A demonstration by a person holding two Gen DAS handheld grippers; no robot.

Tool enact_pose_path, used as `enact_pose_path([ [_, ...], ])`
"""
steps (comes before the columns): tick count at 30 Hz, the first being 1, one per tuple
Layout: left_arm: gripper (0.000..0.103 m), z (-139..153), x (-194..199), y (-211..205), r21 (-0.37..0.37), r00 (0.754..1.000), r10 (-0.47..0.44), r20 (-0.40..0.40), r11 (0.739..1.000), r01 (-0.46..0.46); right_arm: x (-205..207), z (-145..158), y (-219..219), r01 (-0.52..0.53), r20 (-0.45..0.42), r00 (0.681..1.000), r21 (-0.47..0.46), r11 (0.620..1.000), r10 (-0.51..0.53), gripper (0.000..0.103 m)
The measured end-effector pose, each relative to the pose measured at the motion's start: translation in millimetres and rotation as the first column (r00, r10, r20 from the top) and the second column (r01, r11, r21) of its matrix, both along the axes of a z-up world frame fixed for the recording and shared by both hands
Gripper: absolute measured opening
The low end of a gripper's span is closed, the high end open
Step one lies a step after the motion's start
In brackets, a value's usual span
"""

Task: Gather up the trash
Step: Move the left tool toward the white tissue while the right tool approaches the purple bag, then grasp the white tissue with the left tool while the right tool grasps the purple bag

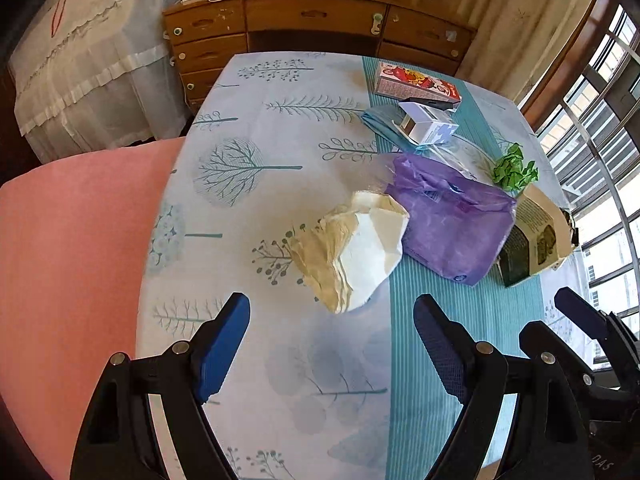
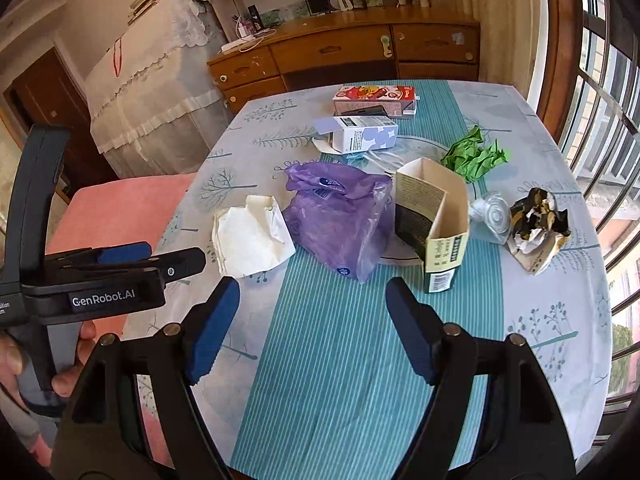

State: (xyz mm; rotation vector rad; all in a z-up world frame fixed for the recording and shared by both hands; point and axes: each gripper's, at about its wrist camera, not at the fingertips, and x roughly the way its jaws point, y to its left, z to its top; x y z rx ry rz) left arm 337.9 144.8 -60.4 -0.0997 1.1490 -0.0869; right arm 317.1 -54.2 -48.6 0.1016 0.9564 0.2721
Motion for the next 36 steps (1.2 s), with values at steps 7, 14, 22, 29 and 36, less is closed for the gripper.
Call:
enact_pose_path([
  [7, 0.086, -37, 47, 6, -0.027, 0.997, -0.04, -0.068, 0.999, 0.038, 46, -37, 6, 0.086, -0.05, 0.995, -0.035, 0.996, -0.088, 0.071],
  [14, 0.086, -63, 74, 1, -0.044, 0.99, -0.093, -0.109, 0.995, 0.088, 85, -68, 10, 0.137, -0.088, 0.986, -0.082, 0.987, -0.144, 0.069],
  [22, 0.079, -81, 88, -7, -0.086, 0.979, -0.137, -0.151, 0.988, 0.125, 111, -97, 18, 0.146, -0.116, 0.98, -0.111, 0.983, -0.159, 0.057],
  [29, 0.053, -77, 88, -18, -0.092, 0.972, -0.197, -0.129, 0.978, 0.186, 117, -100, 28, 0.124, -0.099, 0.986, -0.118, 0.985, -0.136, 0.034],
  [36, 0.028, -68, 82, -18, -0.1, 0.977, -0.195, -0.092, 0.978, 0.186, 108, -94, 39, 0.086, -0.076, 0.993, -0.097, 0.992, -0.093, 0.016],
])
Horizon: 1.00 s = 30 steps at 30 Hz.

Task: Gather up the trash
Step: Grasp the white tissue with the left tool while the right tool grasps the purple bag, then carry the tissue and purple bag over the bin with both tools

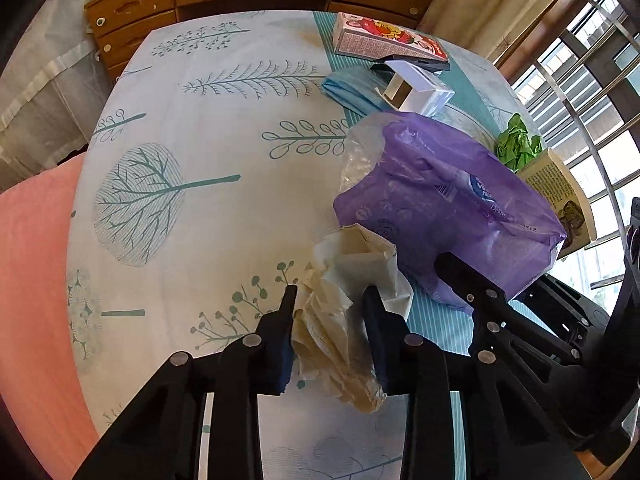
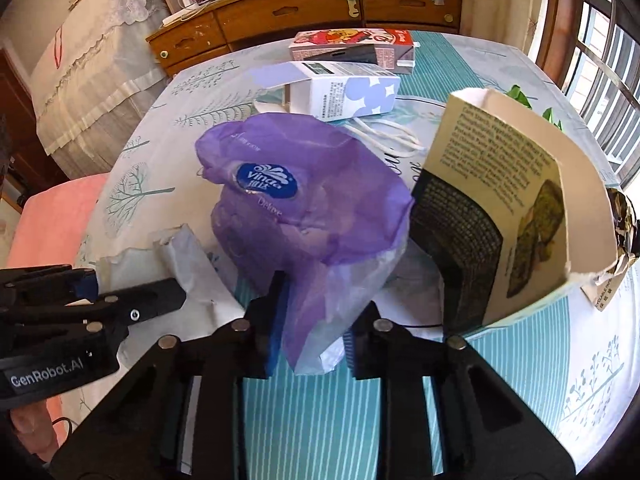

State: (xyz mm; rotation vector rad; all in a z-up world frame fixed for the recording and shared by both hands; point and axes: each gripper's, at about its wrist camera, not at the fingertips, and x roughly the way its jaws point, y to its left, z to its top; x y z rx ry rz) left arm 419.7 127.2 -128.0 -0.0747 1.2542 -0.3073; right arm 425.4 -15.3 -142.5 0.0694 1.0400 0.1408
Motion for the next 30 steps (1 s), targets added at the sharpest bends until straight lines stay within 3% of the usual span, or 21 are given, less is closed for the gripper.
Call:
enact_pose_path([
  [5, 0.02, 21, -13, 5, 0.015, 0.999, 0.024, 0.048, 1.0, -0.025, -13, 18, 8, -0.055, 0.049, 0.997, 0.014, 0.998, 0.054, 0.008],
  [16, 0.019, 87, -78, 32, -0.028, 0.982, 0.132, 0.138, 0.991, -0.129, -77, 73, 2, -0.134, 0.136, 0.983, 0.066, 0.989, 0.124, 0.006],
  [23, 0.019, 132, -157, 18, -0.036, 0.965, 0.173, 0.198, 0.985, -0.169, -158, 120, -24, -0.179, 0.181, 0.97, 0.078, 0.981, 0.163, 0.006],
  [30, 0.019, 162, -259, -30, -0.04, 0.952, 0.191, 0.24, 0.982, -0.187, -260, 161, -73, -0.224, 0.217, 0.955, 0.073, 0.972, 0.204, 0.006],
])
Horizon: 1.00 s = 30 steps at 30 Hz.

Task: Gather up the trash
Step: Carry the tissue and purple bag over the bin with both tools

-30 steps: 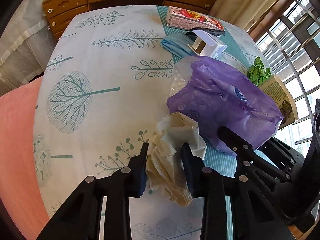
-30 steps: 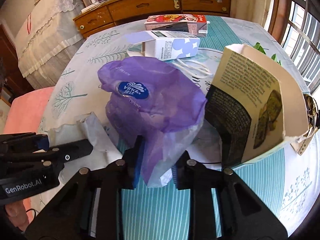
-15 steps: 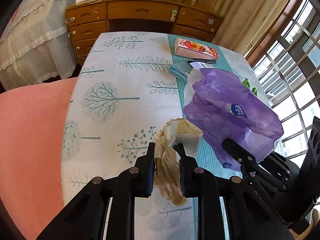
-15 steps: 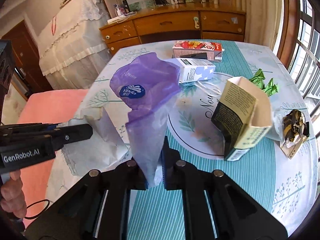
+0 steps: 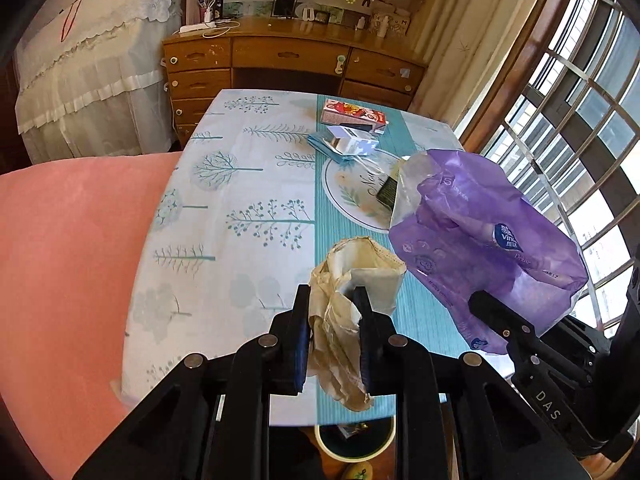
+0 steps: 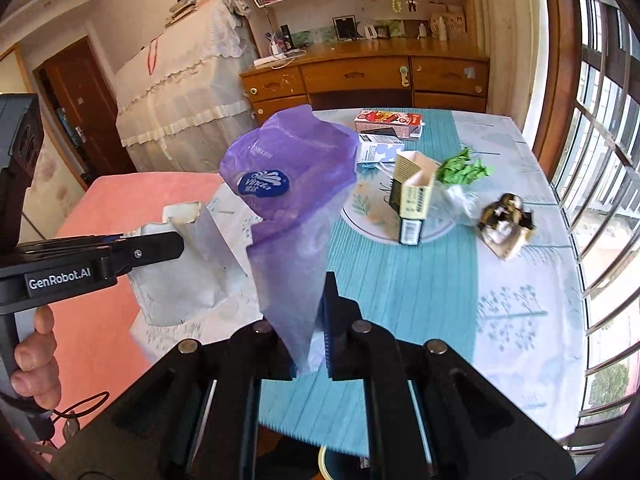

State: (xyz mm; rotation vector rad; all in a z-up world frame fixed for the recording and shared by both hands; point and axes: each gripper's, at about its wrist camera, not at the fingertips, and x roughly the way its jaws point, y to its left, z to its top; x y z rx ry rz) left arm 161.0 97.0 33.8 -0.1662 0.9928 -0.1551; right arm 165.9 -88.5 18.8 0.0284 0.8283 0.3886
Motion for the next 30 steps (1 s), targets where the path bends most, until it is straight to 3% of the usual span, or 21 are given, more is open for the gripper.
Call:
enact_pose_path([
  [7, 0.019, 8, -104, -60, 0.018, 1.0, -0.001, 0.001, 1.0, 0.001, -104, 13, -63, -0.028, -0.013, 1.0, 0.001, 1.0, 0.028, 0.006],
  [14, 0.019, -16, -177, -114, 0.047, 0.996, -0.035, -0.078, 0.998, 0.038, -179, -11, -112, -0.042, -0.093, 0.995, -0.013, 0.999, 0.041, 0.006],
  [22, 0.019, -59, -195, -151, 0.089, 0.978, -0.095, -0.185, 0.99, 0.113, -213, -58, -144, 0.02, -0.193, 0.981, -0.013, 1.0, -0.022, 0.006],
  [30, 0.019, -146, -179, -164, 0.102, 0.954, -0.113, -0.278, 0.984, 0.146, -204, -143, -148, 0.08, -0.308, 0.946, -0.062, 0.995, -0.096, 0.006],
])
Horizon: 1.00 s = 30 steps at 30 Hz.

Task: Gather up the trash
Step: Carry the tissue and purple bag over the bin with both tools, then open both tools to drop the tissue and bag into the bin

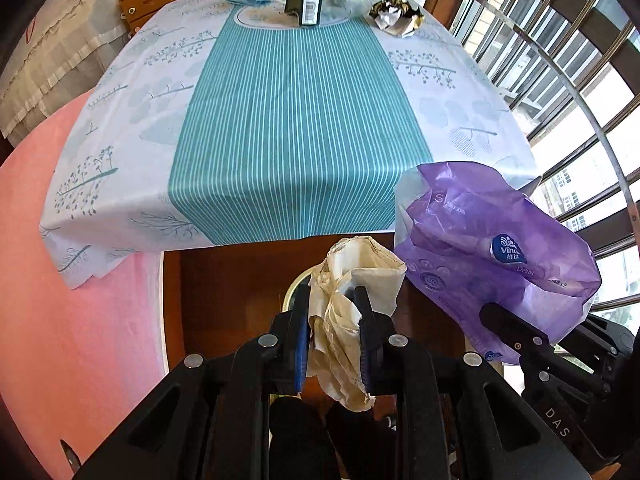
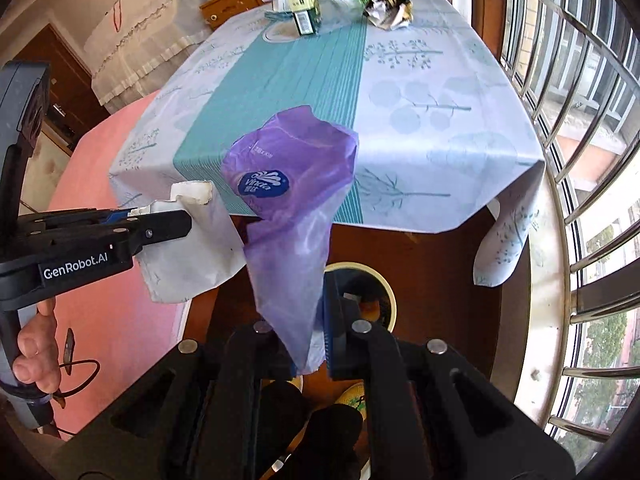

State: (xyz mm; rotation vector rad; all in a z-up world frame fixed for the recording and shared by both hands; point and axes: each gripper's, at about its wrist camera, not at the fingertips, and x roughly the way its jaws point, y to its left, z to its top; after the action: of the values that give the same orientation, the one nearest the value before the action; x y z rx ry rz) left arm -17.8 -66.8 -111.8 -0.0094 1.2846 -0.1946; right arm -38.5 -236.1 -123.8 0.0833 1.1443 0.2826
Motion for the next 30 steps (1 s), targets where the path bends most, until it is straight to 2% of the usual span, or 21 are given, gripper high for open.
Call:
enact_pose_path([
  [4, 0.019, -62, 6, -3, 0.024, 0.999, -0.034, -0.023, 0.999, 0.035, 2, -64, 3, 0.02, -0.057, 0.998, -0.028, 0.999, -0.021, 0.006],
  [11, 0.02, -189, 15, -16, 0.047, 0.992, -0.083, -0.098, 0.995, 0.088, 7, -192, 4, 0.11, -0.173, 0.978, -0.058, 0.992, -0.118, 0.006],
  [19, 0.023, -301, 32, -28, 0.05, 0.983, -0.126, -0.135, 0.99, 0.133, 15, -316, -1, 0.163, -0.262, 0.948, -0.096, 0.982, -0.183, 0.007],
  [20, 0.026, -312, 33, -30, 0.048, 0.981, -0.132, -0.14, 0.989, 0.14, 16, -327, -1, 0.158, -0.266, 0.947, -0.104, 0.982, -0.18, 0.007],
  [23, 0.046, -343, 37, -29, 0.051, 0.979, -0.143, -0.144, 0.987, 0.152, 21, -362, -2, 0.148, -0.275, 0.946, -0.111, 0.983, -0.174, 0.007],
  [25, 0.059, -361, 36, -29, 0.037, 0.978, -0.143, -0.151, 0.988, 0.15, 27, -378, -3, 0.14, -0.28, 0.945, -0.117, 0.983, -0.168, 0.017],
  [26, 0.071, -369, 36, -27, 0.026, 0.978, -0.136, -0.161, 0.989, 0.142, 29, -385, -5, 0.137, -0.278, 0.946, -0.121, 0.983, -0.166, 0.02],
  [27, 0.077, -376, 38, -24, 0.02, 0.978, -0.126, -0.166, 0.991, 0.131, 30, -391, -5, 0.135, -0.274, 0.947, -0.126, 0.983, -0.165, 0.029],
  [28, 0.078, -384, 39, -21, 0.026, 0.979, -0.114, -0.171, 0.992, 0.12, 33, -396, -7, 0.134, -0.271, 0.948, -0.134, 0.982, -0.166, 0.043],
  [30, 0.08, -397, 41, -17, 0.04, 0.976, -0.108, -0.191, 0.992, 0.117, 33, -408, -6, 0.131, -0.258, 0.952, -0.144, 0.981, -0.165, 0.055],
])
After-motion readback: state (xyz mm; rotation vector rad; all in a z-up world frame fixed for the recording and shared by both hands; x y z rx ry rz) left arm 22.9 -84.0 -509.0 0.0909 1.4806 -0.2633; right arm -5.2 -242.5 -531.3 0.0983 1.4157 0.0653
